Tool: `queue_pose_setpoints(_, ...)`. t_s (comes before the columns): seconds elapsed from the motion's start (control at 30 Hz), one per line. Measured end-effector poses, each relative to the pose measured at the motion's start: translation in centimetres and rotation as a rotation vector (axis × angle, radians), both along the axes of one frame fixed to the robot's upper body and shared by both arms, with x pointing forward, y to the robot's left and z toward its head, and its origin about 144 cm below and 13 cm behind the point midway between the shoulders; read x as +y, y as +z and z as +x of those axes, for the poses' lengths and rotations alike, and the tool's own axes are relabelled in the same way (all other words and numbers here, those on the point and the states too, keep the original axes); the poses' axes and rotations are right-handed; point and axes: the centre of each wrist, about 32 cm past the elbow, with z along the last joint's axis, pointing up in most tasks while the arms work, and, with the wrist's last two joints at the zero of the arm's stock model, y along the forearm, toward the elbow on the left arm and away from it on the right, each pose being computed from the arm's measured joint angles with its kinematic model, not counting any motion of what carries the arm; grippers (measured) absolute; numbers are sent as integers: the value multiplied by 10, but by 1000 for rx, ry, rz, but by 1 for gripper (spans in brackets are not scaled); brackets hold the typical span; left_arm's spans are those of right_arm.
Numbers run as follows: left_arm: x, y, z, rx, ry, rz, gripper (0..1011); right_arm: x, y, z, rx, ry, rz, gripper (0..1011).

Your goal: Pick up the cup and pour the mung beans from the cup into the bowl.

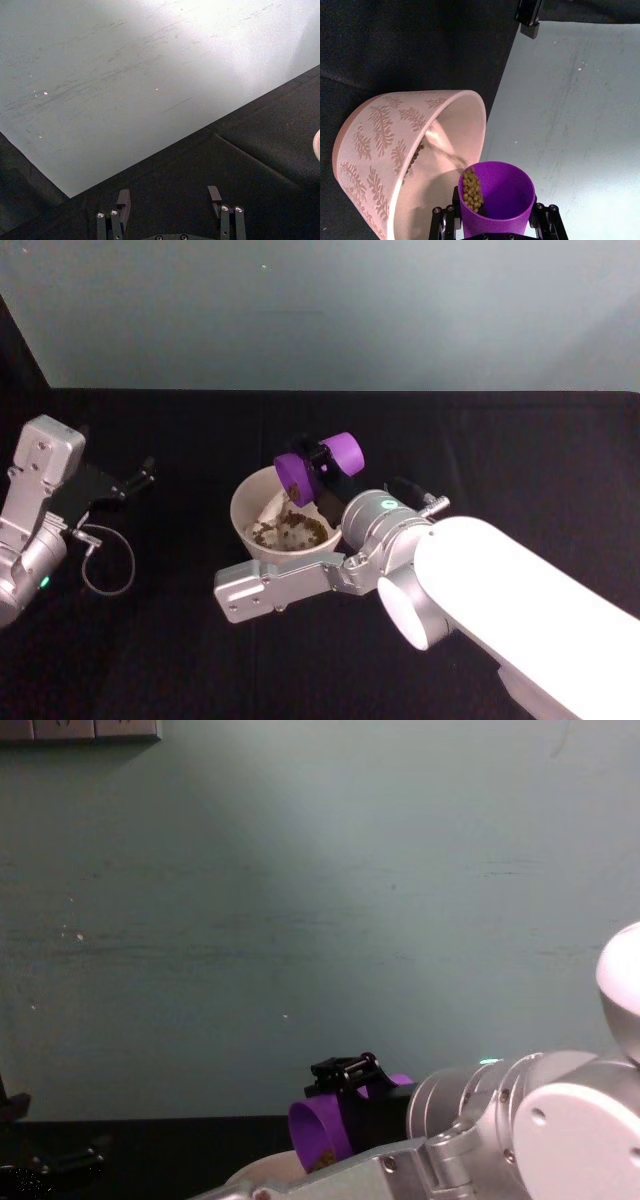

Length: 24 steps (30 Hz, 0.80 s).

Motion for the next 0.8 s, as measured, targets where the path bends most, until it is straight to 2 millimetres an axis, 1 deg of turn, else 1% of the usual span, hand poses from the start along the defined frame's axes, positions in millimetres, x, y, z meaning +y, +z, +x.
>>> queue_pose_setpoints(0.37, 0, 0, 0, 0, 0, 0, 1000, -2, -1, -2, -24, 23, 0, 731)
queue_pose_setpoints(0.8, 0, 0, 0, 0, 0, 0, 1000, -2, -3, -4, -51, 39, -47, 731)
